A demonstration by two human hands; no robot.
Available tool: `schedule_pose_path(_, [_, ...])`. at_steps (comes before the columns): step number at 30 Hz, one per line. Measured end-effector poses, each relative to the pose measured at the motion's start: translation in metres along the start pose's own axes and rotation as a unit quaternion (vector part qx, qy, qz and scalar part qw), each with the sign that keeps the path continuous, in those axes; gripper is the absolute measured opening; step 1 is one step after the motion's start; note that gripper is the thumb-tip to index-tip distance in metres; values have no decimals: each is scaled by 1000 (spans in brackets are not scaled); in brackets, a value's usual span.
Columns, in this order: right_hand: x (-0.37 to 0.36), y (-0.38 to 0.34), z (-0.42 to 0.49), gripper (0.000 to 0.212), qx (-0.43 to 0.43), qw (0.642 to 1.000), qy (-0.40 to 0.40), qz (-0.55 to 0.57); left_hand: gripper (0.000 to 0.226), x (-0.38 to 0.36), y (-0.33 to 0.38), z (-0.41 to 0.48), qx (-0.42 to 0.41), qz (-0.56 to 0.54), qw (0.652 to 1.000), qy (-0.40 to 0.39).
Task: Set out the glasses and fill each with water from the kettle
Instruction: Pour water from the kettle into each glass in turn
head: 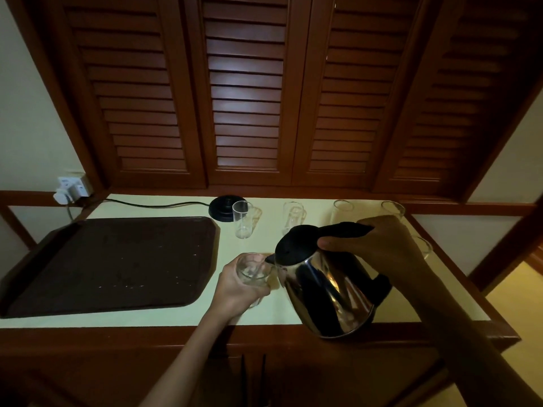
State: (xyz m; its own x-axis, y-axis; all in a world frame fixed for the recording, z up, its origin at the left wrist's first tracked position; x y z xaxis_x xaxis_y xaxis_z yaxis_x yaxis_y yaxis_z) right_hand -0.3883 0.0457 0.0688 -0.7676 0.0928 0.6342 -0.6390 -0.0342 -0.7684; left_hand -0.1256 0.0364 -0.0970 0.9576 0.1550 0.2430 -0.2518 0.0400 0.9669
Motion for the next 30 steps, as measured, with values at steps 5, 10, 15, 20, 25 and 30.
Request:
schedule_pose_path(5, [1,18,-11,70,-20,994,40,102,54,-4,-6,10,13,-29,999,19])
schedule_pose_path(10, [9,35,-19,45,-28,977,62,202,62,-4,-3,22,19,-56,995,79])
schedule_pose_path(15, [28,55,-17,56,-49,970,83,223,56,-8,-1,30,30,-64,990,118])
schedule_pose_path(20, [47,76,-12,66,-62,970,65,225,57,-21,0,31,25,-80,986,141])
schedule_pose_path(25, [59,94,-6,54,-72,971,59,218,76,-25,0,28,53,-70,988,127])
schedule_pose_path(30, [72,111,2,41,-56,975,55,210,136,-22,8,14,32,-98,994,35])
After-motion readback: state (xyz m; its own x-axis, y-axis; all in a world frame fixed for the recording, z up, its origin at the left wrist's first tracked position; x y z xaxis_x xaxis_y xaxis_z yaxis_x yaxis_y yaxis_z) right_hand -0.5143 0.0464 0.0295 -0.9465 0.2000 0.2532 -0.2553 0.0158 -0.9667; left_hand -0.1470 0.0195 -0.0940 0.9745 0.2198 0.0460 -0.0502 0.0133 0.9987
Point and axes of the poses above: each hand's wrist, its own z-axis towards the middle knuckle, its own x-axis out of the back of the hand, y = z × x, the point moved 5 cm from there along z, towards the middle knuckle, and after that the axes turned 1 degree about z, right-handed, at the moved point
